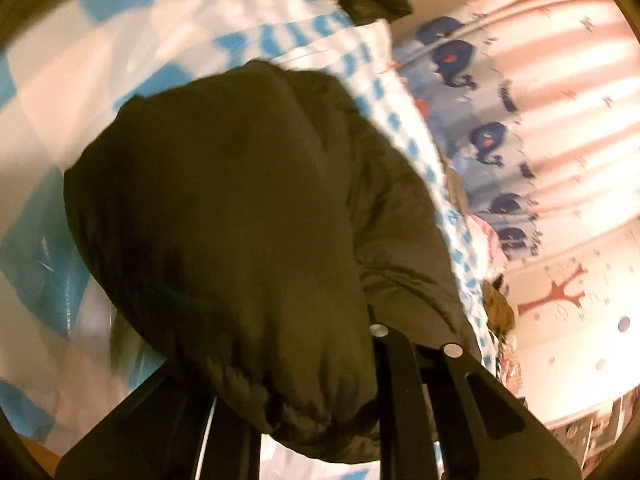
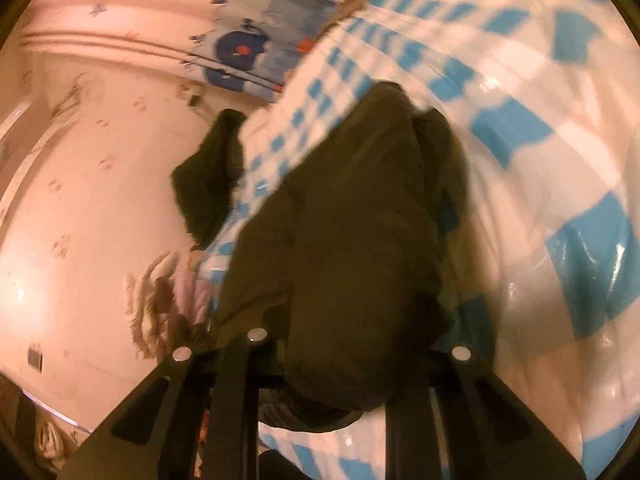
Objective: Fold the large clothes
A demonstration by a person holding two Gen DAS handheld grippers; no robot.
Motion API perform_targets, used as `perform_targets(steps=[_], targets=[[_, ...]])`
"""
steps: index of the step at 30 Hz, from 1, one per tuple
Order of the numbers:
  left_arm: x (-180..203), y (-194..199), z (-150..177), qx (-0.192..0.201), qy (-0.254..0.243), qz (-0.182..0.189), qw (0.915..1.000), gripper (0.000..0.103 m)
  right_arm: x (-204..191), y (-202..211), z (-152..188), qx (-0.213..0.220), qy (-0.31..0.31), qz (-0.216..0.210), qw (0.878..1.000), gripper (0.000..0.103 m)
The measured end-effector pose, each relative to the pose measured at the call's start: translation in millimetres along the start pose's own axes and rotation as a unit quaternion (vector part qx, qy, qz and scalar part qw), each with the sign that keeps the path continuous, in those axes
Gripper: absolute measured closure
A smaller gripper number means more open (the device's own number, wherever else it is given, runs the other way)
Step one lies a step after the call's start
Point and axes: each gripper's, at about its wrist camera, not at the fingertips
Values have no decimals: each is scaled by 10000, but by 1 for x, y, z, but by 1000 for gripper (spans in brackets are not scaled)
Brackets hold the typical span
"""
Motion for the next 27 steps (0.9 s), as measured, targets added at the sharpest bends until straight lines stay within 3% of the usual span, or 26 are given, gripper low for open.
perform_targets(steps=[6,8,11,12,13,15,17,18,20,22,24,27], targets=[[31,78,24,-192,-700,534,9959,93,-42,62,30,42,441,-333,9985,83],[27,97,38,-303,-847,488,9948,92,-42,88,58,-237,547,-180,9981,82],[-2,107,66,-638,-895,105,9939,82,-10,110,95,-850,347,308,9953,62],[-26,100,76,-857,-662,2,9941,75,7,114,101,-910,174,444,9947,62],[-43,96,81,-950,-415,25,9946,68,25,121,103,-848,-82,572,9947,62],[-70,96,87,-838,-17,194,9963,55,41,146,97,-297,-299,1081,9932,56],[-76,99,88,-666,77,255,9974,52,15,157,86,167,202,1674,9855,55],[-75,101,88,-555,119,260,9980,51,-15,157,79,447,721,1949,9772,48],[-74,101,86,-437,250,281,9983,48,-63,141,71,637,1427,2031,9666,30],[-74,99,88,-366,391,292,9981,38,-116,96,63,461,2232,2139,9499,28],[-71,98,92,-305,448,254,9982,33,-157,25,59,43,2827,2269,9320,28],[-74,102,97,-221,599,285,9975,31,-179,-64,54,-326,3209,2649,9087,28]])
Point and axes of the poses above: each gripper's, at about its wrist camera, not at the fingertips, and y roughly against the way its jaws point, x to its right, z to its underside, and after that the axes turned 4 degrees about -x, right-handed
